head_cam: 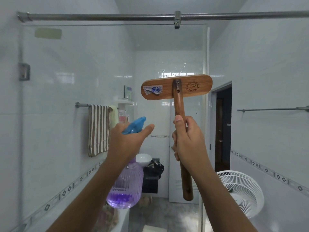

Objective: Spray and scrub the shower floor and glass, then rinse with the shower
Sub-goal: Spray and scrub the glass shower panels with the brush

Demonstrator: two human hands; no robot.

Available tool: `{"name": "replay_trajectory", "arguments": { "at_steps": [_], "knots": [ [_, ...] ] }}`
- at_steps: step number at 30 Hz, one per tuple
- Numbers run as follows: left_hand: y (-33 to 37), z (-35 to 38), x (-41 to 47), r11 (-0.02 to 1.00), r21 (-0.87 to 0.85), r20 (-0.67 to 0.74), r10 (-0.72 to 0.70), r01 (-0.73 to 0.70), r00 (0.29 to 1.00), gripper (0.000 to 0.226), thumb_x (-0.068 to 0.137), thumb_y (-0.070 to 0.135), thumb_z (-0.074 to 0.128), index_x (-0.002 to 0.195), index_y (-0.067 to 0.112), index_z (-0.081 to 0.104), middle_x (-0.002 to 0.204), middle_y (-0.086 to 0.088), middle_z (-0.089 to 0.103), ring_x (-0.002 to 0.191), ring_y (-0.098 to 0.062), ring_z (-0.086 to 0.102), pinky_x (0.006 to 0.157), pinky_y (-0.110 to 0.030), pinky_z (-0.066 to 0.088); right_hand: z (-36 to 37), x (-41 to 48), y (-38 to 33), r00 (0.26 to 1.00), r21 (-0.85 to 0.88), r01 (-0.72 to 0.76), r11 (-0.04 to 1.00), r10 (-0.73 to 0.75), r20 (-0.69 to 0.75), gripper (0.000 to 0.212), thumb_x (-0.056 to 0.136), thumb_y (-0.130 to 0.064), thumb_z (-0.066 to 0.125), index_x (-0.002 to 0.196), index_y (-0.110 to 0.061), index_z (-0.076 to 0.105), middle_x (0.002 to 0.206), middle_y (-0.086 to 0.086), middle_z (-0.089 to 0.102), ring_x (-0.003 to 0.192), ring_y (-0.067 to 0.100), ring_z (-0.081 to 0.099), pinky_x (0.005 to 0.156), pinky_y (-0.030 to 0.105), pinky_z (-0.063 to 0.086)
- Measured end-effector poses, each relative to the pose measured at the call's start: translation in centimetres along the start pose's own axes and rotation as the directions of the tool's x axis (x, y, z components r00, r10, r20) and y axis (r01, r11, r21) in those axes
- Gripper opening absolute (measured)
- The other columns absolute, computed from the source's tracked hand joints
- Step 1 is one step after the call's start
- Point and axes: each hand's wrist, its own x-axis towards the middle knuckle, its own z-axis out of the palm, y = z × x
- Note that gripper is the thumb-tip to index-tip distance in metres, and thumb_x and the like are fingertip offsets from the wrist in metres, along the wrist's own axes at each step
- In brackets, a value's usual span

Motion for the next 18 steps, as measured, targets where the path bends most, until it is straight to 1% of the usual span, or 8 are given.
{"name": "replay_trajectory", "arguments": {
  "at_steps": [1, 2, 4, 6, 9, 11, 15, 18],
  "knots": [
    [0.0, 0.1, -0.1, 1.0, 0.007, -0.002, -0.01, 0.01, 1.0, 0.05, 0.078, 0.047, 0.077, 0.082, -0.002, 0.066, 0.076, -0.024, 0.067, 0.068, -0.041, 0.066, 0.062, -0.037, 0.059, 0.0, -0.1, -0.1, 1.0, 0.005, -0.001, 1.0, 0.001, -0.002, 0.024, 0.101, -0.047, 0.042, 0.099, -0.026, 0.054, 0.06, -0.005, 0.051, 0.047, 0.006, 0.049, 0.047, 0.02, 0.048],
    [0.0, 0.0, -0.1, 1.0, 0.005, -0.005, -0.013, 0.013, 1.0, 0.048, 0.079, 0.046, 0.077, 0.082, -0.001, 0.066, 0.076, -0.024, 0.067, 0.067, -0.04, 0.066, 0.062, -0.036, 0.059, 0.1, -0.1, -0.2, 1.0, 0.009, 0.001, 1.0, -0.001, -0.001, 0.024, 0.101, -0.047, 0.042, 0.099, -0.026, 0.054, 0.06, -0.005, 0.051, 0.048, 0.006, 0.048, 0.047, 0.02, 0.047],
    [-0.1, -0.3, 0.1, 1.0, -0.021, -0.014, -0.008, 0.008, 1.0, 0.04, 0.079, 0.043, 0.078, 0.078, 0.004, 0.067, 0.074, -0.021, 0.068, 0.058, -0.03, 0.064, 0.055, -0.019, 0.054, 0.2, -0.1, -0.1, 1.0, -0.003, 0.007, 1.0, -0.007, -0.002, 0.025, 0.102, -0.048, 0.042, 0.099, -0.026, 0.054, 0.061, -0.004, 0.051, 0.049, 0.007, 0.048, 0.048, 0.021, 0.047],
    [-0.1, -0.5, 0.2, 1.0, -0.024, -0.017, 0.009, -0.009, 1.0, 0.042, 0.077, 0.046, 0.077, 0.077, 0.006, 0.068, 0.071, -0.017, 0.069, 0.056, -0.023, 0.063, 0.051, -0.013, 0.05, 0.2, 0.0, 0.1, 1.0, -0.039, 0.016, 0.999, -0.016, -0.008, 0.025, 0.102, -0.048, 0.041, 0.099, -0.027, 0.053, 0.064, -0.002, 0.052, 0.05, 0.006, 0.049, 0.049, 0.02, 0.047],
    [0.0, 0.0, -0.4, 1.0, -0.008, -0.02, 0.0, -0.001, 1.0, 0.052, 0.075, 0.052, 0.076, 0.081, 0.002, 0.068, 0.071, -0.019, 0.068, 0.062, -0.033, 0.067, 0.059, -0.035, 0.059, 0.0, -0.1, 0.2, 1.0, -0.05, 0.017, 0.999, -0.017, -0.003, 0.026, 0.102, -0.049, 0.04, 0.1, -0.027, 0.054, 0.066, 0.0, 0.053, 0.051, 0.007, 0.05, 0.05, 0.02, 0.048],
    [-0.1, 0.1, -0.7, 1.0, 0.025, -0.056, 0.009, -0.008, 0.998, 0.049, 0.078, 0.049, 0.078, 0.08, 0.001, 0.067, 0.07, -0.02, 0.065, 0.06, -0.032, 0.065, 0.059, -0.039, 0.059, 0.1, 0.1, 0.1, 1.0, -0.037, 0.014, 0.999, -0.013, 0.01, 0.025, 0.102, -0.048, 0.041, 0.1, -0.027, 0.054, 0.066, -0.001, 0.053, 0.051, 0.007, 0.049, 0.05, 0.022, 0.048],
    [-0.5, -1.1, -0.1, 0.999, 0.017, -0.102, 0.049, -0.047, 0.994, 0.031, 0.084, 0.042, 0.076, 0.07, 0.017, 0.062, 0.06, -0.011, 0.058, 0.045, -0.012, 0.054, 0.046, -0.017, 0.047, 0.9, 1.4, 0.1, 0.999, -0.127, 0.02, 0.992, -0.023, -0.023, 0.026, 0.105, -0.048, 0.039, 0.098, -0.027, 0.052, 0.069, 0.0, 0.054, 0.053, 0.007, 0.051, 0.048, 0.021, 0.049],
    [-0.8, -1.1, 0.0, 0.997, 0.061, -0.092, 0.06, -0.055, 0.994, 0.031, 0.086, 0.045, 0.074, 0.072, 0.021, 0.061, 0.057, -0.001, 0.056, 0.044, -0.005, 0.053, 0.045, -0.013, 0.043, 1.6, 2.6, 0.5, 1.0, -0.17, -0.019, 0.985, 0.016, -0.017, 0.03, 0.105, -0.05, 0.035, 0.1, -0.024, 0.051, 0.071, -0.001, 0.053, 0.055, 0.009, 0.052, 0.047, 0.022, 0.047]
  ]
}}
